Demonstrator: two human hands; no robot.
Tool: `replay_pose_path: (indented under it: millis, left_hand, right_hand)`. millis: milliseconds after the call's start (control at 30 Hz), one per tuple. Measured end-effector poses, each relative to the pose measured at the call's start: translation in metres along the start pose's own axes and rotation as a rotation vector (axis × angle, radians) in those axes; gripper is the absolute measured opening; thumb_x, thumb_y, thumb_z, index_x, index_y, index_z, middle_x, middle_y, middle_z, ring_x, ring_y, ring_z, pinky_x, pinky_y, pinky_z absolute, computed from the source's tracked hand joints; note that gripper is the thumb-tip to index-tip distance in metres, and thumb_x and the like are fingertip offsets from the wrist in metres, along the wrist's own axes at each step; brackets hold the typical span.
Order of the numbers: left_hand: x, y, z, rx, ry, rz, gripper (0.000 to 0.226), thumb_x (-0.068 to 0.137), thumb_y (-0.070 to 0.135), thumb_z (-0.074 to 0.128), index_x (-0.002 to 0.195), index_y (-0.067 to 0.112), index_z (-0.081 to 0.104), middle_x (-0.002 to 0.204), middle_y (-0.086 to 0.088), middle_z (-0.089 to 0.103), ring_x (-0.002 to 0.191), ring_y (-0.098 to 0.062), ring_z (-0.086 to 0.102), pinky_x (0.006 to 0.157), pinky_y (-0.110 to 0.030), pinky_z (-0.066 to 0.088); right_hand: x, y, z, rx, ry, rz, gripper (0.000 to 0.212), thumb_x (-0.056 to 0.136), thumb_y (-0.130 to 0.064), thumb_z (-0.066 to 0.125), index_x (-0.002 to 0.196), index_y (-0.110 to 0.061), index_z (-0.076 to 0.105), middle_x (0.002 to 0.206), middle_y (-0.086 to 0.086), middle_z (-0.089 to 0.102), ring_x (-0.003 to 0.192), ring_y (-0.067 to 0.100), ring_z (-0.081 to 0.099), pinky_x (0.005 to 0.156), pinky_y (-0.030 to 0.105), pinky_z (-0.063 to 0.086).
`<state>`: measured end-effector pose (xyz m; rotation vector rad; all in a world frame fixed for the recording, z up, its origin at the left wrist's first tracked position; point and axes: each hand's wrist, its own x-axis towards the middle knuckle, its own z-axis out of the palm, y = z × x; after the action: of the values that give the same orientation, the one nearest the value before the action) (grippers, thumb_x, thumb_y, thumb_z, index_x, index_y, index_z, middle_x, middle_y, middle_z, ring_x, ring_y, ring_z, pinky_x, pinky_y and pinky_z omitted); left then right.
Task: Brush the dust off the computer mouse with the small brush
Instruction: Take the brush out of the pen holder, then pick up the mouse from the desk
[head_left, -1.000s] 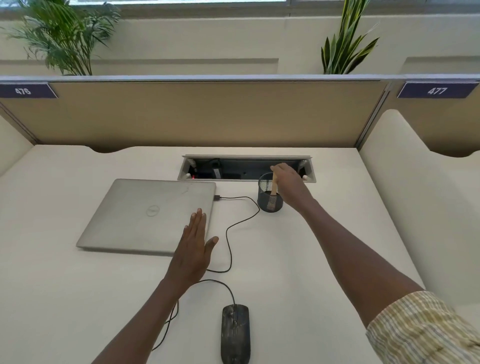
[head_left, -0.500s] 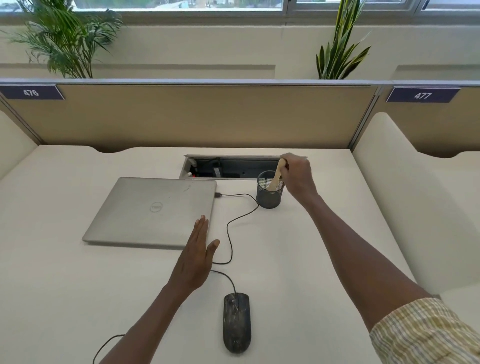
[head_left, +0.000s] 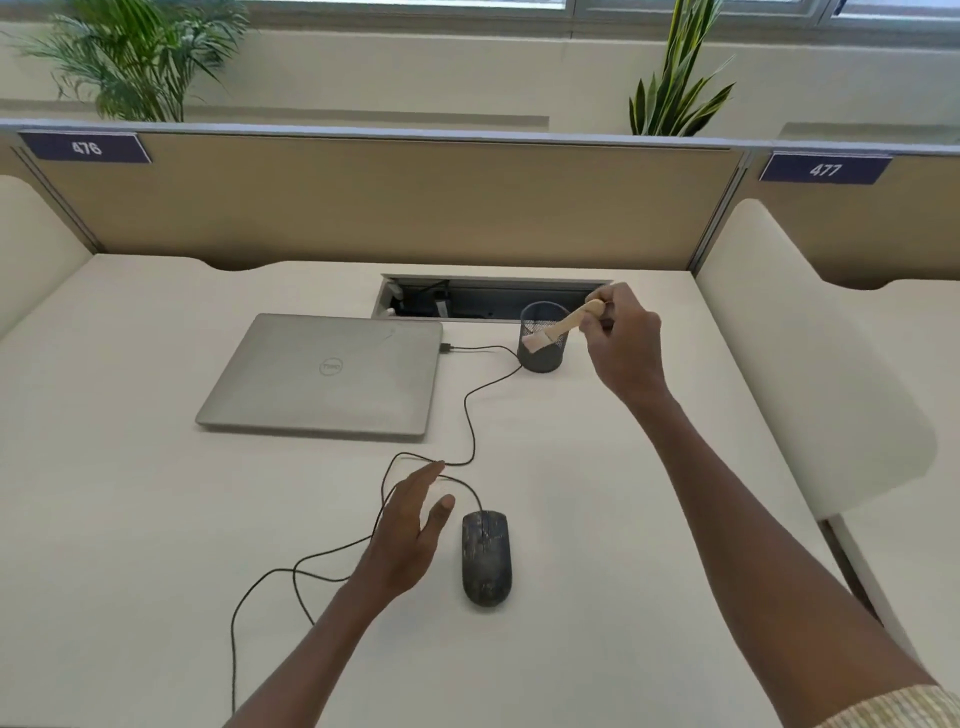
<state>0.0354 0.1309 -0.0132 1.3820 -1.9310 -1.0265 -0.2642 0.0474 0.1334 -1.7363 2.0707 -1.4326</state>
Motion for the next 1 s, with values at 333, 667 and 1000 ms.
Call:
replay_pose_path:
  millis: [333, 667, 1000]
  left_hand:
    - [-0.022, -0.019, 0.006, 0.108, -0.261, -0.074, 0.140, 0.047, 0.088, 0.077, 0.160, 0.028, 0.019, 0.165, 0.011, 0.025, 0.151, -0.009, 0.026, 0.124, -0.035, 0.028]
    - [-0.018, -0.022, 0.019, 0.268, -0.408, -0.080, 0.170, 0.032, 0.086, 0.081, 0.162, 0.022, -0.008, 0.169, 0.012, -0.006, 0.156, -0.008, -0.007, 0.127, -0.031, 0.014]
    - [-0.016, -0.030, 0.029, 0.262, -0.349, -0.031, 0.170, 0.026, 0.091, 0.077, 0.162, 0.021, 0.004, 0.162, 0.012, 0.006, 0.150, -0.012, 0.002, 0.122, -0.029, 0.016]
  right_hand:
    - [-0.074, -0.008, -0.004, -0.025, -0.029, 0.018, 0.012, 0.090, -0.001, 0.066, 0.103, -0.001, 0.066, 0.078, 0.002, 0.068, 0.065, 0.023, 0.061, 0.061, 0.016, 0.040]
    - [-0.106, -0.012, -0.024, -0.046, 0.019, 0.012, 0.013, 0.088, 0.001, 0.069, 0.101, -0.002, 0.069, 0.079, 0.003, 0.071, 0.065, 0.017, 0.063, 0.066, 0.019, 0.047]
    - [-0.137, -0.012, -0.038, -0.096, 0.021, 0.041, 0.013, 0.088, 0.003, 0.069, 0.099, -0.003, 0.070, 0.078, -0.001, 0.069, 0.065, 0.019, 0.065, 0.065, 0.017, 0.047]
